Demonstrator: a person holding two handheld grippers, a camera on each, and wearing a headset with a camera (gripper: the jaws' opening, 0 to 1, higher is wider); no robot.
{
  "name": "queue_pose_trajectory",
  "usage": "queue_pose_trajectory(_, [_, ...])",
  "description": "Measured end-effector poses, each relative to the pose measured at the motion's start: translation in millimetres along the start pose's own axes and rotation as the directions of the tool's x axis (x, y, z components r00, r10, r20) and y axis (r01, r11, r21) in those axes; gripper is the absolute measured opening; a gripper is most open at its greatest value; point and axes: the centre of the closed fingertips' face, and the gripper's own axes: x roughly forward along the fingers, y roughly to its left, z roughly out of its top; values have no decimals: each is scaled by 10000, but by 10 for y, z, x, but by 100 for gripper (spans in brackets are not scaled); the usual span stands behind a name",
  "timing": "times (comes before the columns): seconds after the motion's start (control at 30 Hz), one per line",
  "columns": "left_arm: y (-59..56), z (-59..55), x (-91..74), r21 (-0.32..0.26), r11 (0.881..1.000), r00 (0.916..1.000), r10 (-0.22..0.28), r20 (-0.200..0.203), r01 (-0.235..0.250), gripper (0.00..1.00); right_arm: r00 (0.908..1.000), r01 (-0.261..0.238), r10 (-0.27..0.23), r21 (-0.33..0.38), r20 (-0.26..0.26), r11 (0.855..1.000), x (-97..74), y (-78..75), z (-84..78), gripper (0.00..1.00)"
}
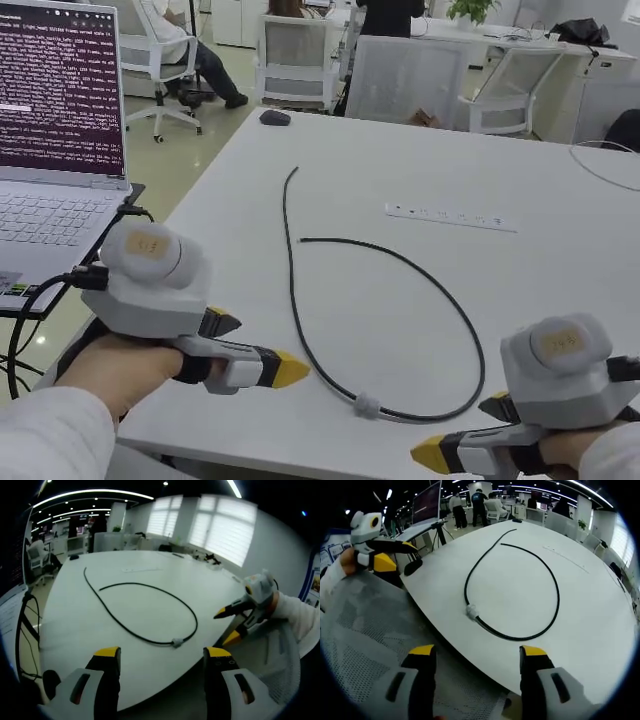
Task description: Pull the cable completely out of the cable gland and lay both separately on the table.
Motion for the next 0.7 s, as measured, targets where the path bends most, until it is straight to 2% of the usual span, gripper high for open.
queue_pose_trajectory(0.7, [-4,3,0,9,10000,10000,23,-9,-23,67,10000,-65,65,-17,-20,10000,1,6,1,72])
